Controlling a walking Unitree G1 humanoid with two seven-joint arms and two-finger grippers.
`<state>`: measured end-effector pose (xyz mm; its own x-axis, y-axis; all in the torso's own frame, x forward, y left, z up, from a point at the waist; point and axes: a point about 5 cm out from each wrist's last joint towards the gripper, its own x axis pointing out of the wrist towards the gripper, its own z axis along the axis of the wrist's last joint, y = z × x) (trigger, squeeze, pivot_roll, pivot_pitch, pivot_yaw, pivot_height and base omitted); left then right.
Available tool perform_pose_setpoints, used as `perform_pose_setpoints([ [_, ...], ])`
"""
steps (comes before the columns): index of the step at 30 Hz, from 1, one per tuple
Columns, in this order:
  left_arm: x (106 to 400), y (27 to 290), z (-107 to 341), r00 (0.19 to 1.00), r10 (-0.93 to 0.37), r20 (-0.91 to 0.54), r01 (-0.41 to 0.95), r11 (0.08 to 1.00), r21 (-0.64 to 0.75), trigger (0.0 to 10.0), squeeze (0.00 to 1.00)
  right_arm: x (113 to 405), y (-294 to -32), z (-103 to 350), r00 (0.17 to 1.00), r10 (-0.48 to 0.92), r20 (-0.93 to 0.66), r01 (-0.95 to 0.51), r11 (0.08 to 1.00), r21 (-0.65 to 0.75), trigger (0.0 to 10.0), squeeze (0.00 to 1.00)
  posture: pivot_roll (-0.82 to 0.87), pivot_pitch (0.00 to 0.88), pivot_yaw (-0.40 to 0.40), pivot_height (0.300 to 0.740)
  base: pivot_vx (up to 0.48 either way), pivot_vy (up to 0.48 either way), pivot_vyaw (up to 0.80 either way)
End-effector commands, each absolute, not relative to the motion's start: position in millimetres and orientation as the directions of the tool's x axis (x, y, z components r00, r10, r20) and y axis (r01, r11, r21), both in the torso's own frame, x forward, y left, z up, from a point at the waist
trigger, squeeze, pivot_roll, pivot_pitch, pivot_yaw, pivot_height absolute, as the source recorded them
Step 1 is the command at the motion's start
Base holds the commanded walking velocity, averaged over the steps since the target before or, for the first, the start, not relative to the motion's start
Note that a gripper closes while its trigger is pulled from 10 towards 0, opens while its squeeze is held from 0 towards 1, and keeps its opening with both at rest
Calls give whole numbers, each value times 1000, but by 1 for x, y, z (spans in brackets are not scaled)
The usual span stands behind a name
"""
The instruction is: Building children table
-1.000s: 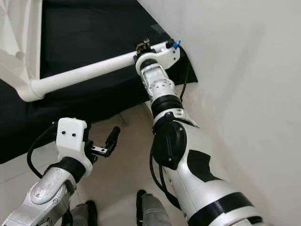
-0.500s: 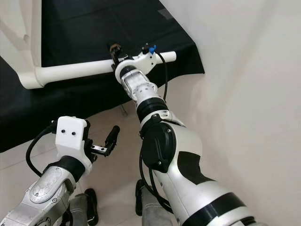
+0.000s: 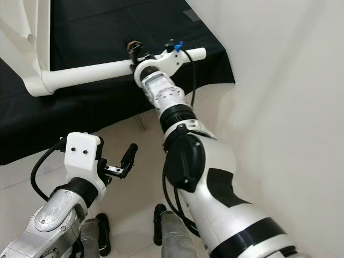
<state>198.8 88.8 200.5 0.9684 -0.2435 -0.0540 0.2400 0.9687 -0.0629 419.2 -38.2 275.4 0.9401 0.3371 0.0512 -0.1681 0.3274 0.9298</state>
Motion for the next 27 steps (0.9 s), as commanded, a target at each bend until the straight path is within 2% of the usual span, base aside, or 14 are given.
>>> perform_pose_setpoints([
  [1, 198, 84, 198, 965, -255, -67, 251, 965, -74, 10000, 0, 419, -35, 277, 940, 340, 40, -166, 351, 922, 10000, 0, 94, 297, -140, 740, 0, 0, 0],
  [20, 200, 85, 198, 967, -248, -60, 243, 967, -71, 10000, 0, 419, -36, 269, 946, 325, -11, -96, 312, 945, 10000, 0, 92, 284, -154, 740, 0, 0, 0],
  [27, 201, 85, 200, 969, -241, -52, 238, 969, -66, 10000, 0, 415, -18, 276, 934, 356, -20, -109, 337, 935, 10000, 0, 95, 285, -162, 740, 0, 0, 0],
])
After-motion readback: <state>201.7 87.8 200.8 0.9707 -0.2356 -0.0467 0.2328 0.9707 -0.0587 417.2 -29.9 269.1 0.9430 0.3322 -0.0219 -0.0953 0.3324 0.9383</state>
